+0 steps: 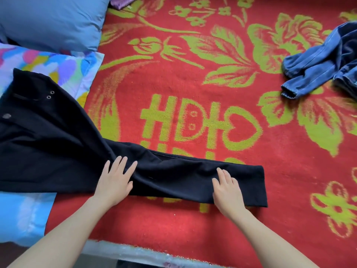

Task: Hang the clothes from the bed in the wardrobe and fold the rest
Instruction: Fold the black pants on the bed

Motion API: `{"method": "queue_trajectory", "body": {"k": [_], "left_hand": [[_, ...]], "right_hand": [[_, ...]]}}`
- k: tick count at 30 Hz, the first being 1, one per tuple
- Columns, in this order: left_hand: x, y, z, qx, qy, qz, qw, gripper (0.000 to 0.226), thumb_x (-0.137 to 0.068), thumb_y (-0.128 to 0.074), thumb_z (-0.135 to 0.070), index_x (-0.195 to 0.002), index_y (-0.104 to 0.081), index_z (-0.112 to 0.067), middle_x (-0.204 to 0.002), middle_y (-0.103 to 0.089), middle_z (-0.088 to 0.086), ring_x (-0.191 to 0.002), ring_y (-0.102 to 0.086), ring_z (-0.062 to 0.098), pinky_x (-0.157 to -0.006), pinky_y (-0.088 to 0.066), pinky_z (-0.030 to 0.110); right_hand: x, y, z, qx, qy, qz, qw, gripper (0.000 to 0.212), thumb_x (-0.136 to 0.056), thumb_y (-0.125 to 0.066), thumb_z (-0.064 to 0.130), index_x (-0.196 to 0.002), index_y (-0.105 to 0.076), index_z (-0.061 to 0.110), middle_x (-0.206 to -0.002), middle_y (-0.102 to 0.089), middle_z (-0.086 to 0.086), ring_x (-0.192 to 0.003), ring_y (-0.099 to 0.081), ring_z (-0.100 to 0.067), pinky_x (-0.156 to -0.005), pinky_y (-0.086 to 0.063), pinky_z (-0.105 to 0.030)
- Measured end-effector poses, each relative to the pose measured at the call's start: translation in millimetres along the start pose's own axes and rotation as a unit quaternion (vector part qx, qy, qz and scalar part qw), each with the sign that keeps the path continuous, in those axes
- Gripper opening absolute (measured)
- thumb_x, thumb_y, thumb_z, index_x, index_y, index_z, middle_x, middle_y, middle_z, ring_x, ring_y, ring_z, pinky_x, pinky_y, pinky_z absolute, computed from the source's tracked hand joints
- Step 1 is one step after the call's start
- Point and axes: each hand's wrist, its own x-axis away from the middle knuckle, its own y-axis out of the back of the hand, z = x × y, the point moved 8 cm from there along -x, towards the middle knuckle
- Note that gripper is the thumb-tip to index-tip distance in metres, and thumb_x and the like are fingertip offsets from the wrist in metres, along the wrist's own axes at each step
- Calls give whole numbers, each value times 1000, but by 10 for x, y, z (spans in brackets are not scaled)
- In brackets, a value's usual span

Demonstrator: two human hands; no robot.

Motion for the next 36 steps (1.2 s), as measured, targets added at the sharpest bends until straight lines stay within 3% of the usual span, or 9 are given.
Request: {"method": "queue_trajectory", "body": {"k": [5, 9, 11, 15, 20, 24, 29, 33, 36], "left_hand": [[-79, 132, 477, 9, -1, -68, 998, 66, -45, -92, -15, -106, -71, -2, -109, -65, 27, -101, -62, 43, -80, -48, 61], [-214, -4, 922, -65, -14, -9, 998, 70, -76, -71, -30, -139, -44, -18, -143, -43, 16, -135, -35, 35, -107, -24, 58], [-266, -51, 1165, -111, -28, -13, 993, 69, -86, -57, -36, -147, -29, -22, -151, -32, 12, -142, -21, 30, -111, -12, 56], [-337, 94, 1544, -88, -71, -70, 991, 74, -52, -87, -21, -122, -63, -11, -121, -61, 22, -117, -56, 37, -94, -40, 61], [-432, 114, 2253, 6, -2, -125, 992, 70, -51, -86, -9, -117, -64, 0, -122, -54, 33, -113, -54, 47, -89, -39, 66], [-388, -179, 3083, 59, 140, -87, 985, 72, -73, -75, -17, -138, -45, -6, -143, -34, 30, -133, -29, 44, -103, -23, 62], [-336, -510, 3708, 93, 235, 4, 967, 70, -92, -48, -41, -149, -14, -21, -155, -13, 15, -140, -11, 33, -111, -15, 50], [-304, -594, 3806, 129, 222, 20, 966, 69, -93, -44, -48, -149, -14, -22, -157, -9, 10, -140, -15, 31, -110, -20, 47], [-309, -609, 3848, 151, 200, 21, 968, 68, -93, -44, -48, -149, -15, -24, -157, -8, 6, -140, -15, 29, -109, -20, 46]], "right_hand": [[-494, 291, 686, -48, 33, -74, 996, 26, -55, -86, 21, -72, -70, 11, -89, -71, -7, -90, -68, -25, -65, -53, -29], [-948, 171, 1024, -48, -9, 4, 999, 34, -94, -48, 41, -104, -64, 12, -113, -64, -4, -119, -51, -22, -98, -36, -40], [-1106, -31, 1085, -26, -56, 118, 991, 47, -96, -35, 50, -113, -58, 13, -124, -57, -7, -126, -40, -25, -106, -23, -47], [-1241, -160, 1137, 20, -94, 234, 968, 36, -95, -44, 45, -110, -57, 15, -122, -57, -8, -123, -41, -29, -107, -18, -53], [-1235, 91, 1052, 44, -184, 61, 980, 20, -94, -46, 25, -111, -53, 17, -114, -59, -5, -112, -44, -28, -96, -28, -43], [-1144, -11, 1259, 44, -248, 126, 960, 51, -97, -41, 23, -144, -23, 18, -145, -32, -14, -138, -22, -32, -107, -23, -48], [-1661, 443, 2236, -106, -130, 19, 986, 50, -97, -40, 36, -141, -38, 11, -150, -29, -17, -139, -23, -29, -107, -23, -41], [-2194, 579, 3037, -317, -71, 66, 943, 50, -95, -43, 47, -125, -51, 9, -132, -51, -10, -125, -43, -28, -100, -34, -39], [-2497, 620, 3285, -391, -131, 98, 906, 56, -87, -56, 50, -123, -46, 9, -122, -57, -7, -115, -52, -29, -90, -42, -38]]}}
